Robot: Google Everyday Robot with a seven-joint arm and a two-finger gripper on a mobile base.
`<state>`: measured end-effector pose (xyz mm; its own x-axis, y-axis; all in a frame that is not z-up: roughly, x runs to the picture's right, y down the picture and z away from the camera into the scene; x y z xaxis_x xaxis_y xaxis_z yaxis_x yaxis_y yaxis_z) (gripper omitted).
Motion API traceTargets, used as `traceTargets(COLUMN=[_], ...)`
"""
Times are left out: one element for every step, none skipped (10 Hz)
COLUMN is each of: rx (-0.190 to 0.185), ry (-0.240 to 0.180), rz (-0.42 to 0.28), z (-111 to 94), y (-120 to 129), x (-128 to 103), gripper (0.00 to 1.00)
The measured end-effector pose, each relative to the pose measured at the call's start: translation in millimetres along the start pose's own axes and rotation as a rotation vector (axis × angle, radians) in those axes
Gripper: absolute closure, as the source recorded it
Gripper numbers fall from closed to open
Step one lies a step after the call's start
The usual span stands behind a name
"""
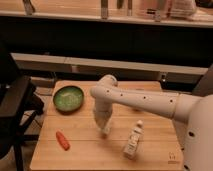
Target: Place the white sponge in the ceramic cup
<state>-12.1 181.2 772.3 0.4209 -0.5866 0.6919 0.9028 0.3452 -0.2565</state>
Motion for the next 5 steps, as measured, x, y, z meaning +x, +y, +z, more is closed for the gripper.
traceTargets(rx=[0.003, 0.003, 0.000, -0.002, 0.000], ry=[0.004, 0.009, 0.016, 0.022, 0.025], rz=[0.008, 0.019, 0.030, 0.037, 0.036], z=[-8.9, -20.4, -32.5, -40.7, -45.1], y=[1.2, 6.3, 10.0, 10.0, 9.3], x=[5.5, 12.0, 20.8, 27.4, 29.2], gripper=[0.93, 0.95, 0.99, 1.00, 1.00])
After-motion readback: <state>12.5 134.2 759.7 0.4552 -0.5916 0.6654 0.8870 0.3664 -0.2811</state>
